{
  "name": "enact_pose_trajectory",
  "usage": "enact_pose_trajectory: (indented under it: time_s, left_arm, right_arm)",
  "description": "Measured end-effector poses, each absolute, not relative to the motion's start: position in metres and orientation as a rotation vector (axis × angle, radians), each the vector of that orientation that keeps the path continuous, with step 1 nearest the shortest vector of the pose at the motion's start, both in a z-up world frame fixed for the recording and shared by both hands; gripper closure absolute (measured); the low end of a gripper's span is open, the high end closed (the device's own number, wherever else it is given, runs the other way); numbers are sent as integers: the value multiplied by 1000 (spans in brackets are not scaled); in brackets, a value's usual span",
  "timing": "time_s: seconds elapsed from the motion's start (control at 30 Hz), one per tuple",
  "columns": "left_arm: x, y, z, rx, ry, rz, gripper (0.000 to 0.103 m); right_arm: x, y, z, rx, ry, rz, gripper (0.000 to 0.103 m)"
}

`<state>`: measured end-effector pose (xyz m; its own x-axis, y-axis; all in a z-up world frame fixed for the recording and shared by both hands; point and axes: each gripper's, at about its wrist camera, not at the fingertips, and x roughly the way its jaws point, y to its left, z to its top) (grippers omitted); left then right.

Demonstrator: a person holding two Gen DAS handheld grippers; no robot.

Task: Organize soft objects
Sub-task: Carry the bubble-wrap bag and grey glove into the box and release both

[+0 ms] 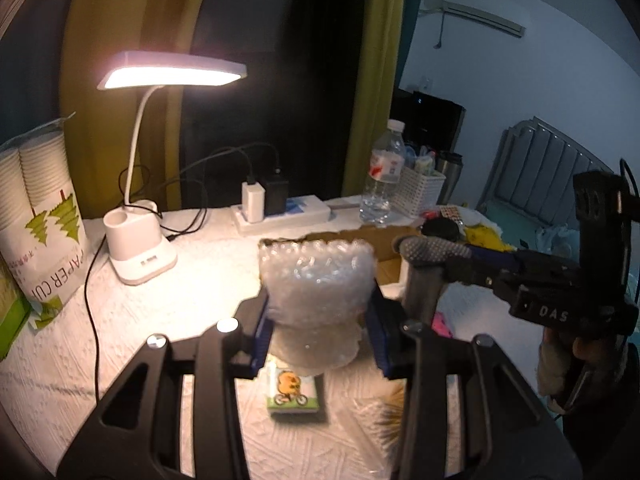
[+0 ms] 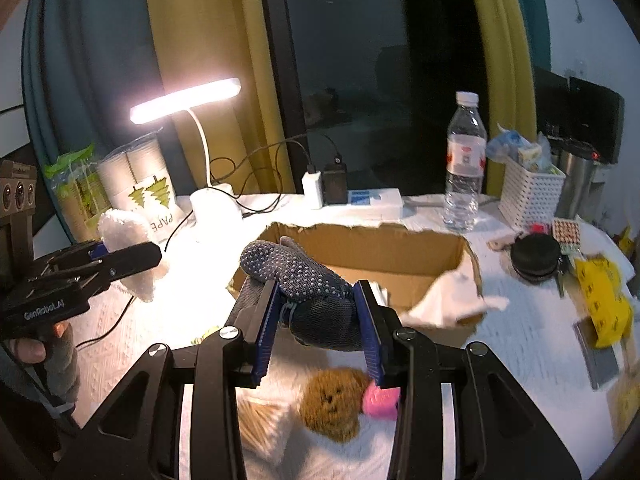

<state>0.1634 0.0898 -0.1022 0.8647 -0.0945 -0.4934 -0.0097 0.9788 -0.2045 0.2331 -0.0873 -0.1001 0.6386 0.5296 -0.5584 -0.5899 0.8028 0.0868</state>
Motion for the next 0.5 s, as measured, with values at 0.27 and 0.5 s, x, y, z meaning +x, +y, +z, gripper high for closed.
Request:
enact_pose_trajectory:
  time_s: [0.27, 0.5]
  left_arm:
    - [178, 104, -113, -230, 537, -43, 61]
    - [191, 109, -124, -242, 565, -29, 61]
  right_arm:
    - [266, -56, -109, -101, 634, 688, 63]
    - [297, -33, -135, -66, 711, 729, 63]
